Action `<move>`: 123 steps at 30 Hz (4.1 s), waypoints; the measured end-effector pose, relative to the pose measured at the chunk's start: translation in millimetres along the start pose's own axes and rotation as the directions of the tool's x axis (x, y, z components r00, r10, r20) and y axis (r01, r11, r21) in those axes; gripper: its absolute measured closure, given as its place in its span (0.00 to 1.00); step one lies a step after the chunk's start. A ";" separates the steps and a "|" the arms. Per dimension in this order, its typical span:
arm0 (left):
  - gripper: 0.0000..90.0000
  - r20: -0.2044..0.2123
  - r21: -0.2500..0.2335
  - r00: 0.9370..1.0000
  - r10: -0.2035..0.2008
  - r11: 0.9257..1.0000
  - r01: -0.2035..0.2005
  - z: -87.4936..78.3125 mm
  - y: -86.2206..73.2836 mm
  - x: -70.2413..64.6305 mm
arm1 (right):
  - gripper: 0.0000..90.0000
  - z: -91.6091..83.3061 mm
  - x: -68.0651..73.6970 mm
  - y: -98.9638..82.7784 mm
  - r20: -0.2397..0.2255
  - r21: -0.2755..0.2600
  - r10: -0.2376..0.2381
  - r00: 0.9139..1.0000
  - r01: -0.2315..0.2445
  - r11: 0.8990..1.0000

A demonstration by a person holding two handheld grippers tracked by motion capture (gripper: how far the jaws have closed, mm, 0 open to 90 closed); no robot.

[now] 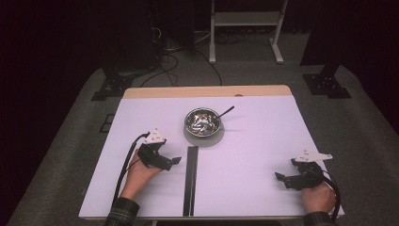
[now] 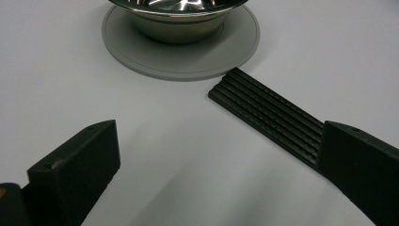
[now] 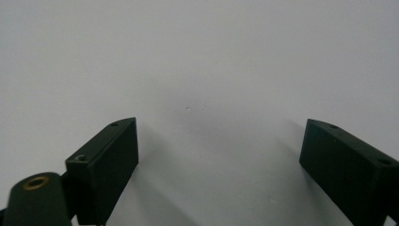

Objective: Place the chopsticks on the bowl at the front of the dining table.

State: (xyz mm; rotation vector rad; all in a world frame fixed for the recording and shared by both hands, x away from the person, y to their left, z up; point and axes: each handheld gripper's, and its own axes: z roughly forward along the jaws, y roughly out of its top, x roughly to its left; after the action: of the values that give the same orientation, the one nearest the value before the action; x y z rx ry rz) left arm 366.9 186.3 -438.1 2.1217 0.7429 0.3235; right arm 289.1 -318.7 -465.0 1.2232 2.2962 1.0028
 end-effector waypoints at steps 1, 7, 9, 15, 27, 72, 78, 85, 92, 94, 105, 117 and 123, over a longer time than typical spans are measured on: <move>0.00 0.002 -0.005 1.000 0.001 1.000 -0.001 1.7 1.8 0.3 | 0.10 0.6 1.7 0.1 0.009 0.005 -0.007 1.000 0.007 1.000; 0.00 0.014 -0.008 1.000 -0.004 1.000 0.004 10.6 6.4 2.1 | 0.10 0.7 2.3 -0.4 0.013 0.003 -0.010 1.000 0.010 1.000; 0.00 0.011 0.012 1.000 0.007 1.000 -0.007 14.3 7.9 3.8 | 0.10 0.8 2.4 -0.7 0.015 0.002 -0.013 1.000 0.013 1.000; 0.00 0.008 0.024 1.000 0.000 1.000 0.000 28.4 13.5 5.6 | 0.10 0.9 2.8 -0.9 0.018 0.002 -0.015 1.000 0.015 1.000; 0.00 -0.009 0.072 1.000 0.005 0.997 -0.005 49.7 19.1 9.1 | 0.10 0.8 2.8 -0.9 0.017 0.001 -0.015 1.000 0.015 1.000; 0.00 -0.046 0.129 0.999 0.027 0.991 -0.021 41.3 0.8 -11.4 | 0.10 0.6 3.2 -1.0 0.019 0.000 -0.015 1.000 0.015 1.000; 0.00 -0.047 0.131 0.999 0.026 0.991 -0.020 35.5 -3.9 -18.4 | 0.10 0.6 3.2 -1.1 0.019 0.000 -0.016 1.000 0.016 1.000; 0.00 -0.051 0.133 0.998 0.023 0.991 -0.016 31.0 -7.3 -24.2 | 0.10 0.6 3.2 -1.1 0.020 0.000 -0.016 1.000 0.016 1.000; 0.00 -0.047 0.139 0.999 0.027 0.990 -0.020 24.7 -12.3 -35.2 | 0.10 0.6 3.2 -1.1 0.019 0.000 -0.017 1.000 0.017 1.000; 0.00 -0.042 0.140 0.999 0.027 0.990 -0.021 23.0 -13.7 -38.7 | 0.11 0.6 3.2 -1.1 0.019 0.000 -0.017 1.000 0.017 1.000; 0.00 -0.030 0.147 0.999 0.036 0.989 -0.032 13.2 -21.7 -56.5 | 0.11 0.6 3.2 -1.1 0.019 0.000 -0.016 1.000 0.016 1.000; 0.00 -0.023 0.141 0.999 0.041 0.989 -0.037 3.1 -31.0 -75.9 | 0.11 0.6 3.2 -1.1 0.019 0.000 -0.017 1.000 0.017 1.000; 0.00 -0.023 0.131 0.999 0.042 0.991 -0.038 -1.6 -36.0 -83.0 | 0.10 0.6 3.2 -1.1 0.019 0.000 -0.017 1.000 0.017 1.000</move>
State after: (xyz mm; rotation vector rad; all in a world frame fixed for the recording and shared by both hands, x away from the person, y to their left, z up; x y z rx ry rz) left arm 286.4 153.5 -463.1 2.2623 0.7552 0.3318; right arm 287.0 -316.2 -466.1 1.2063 2.2877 0.9811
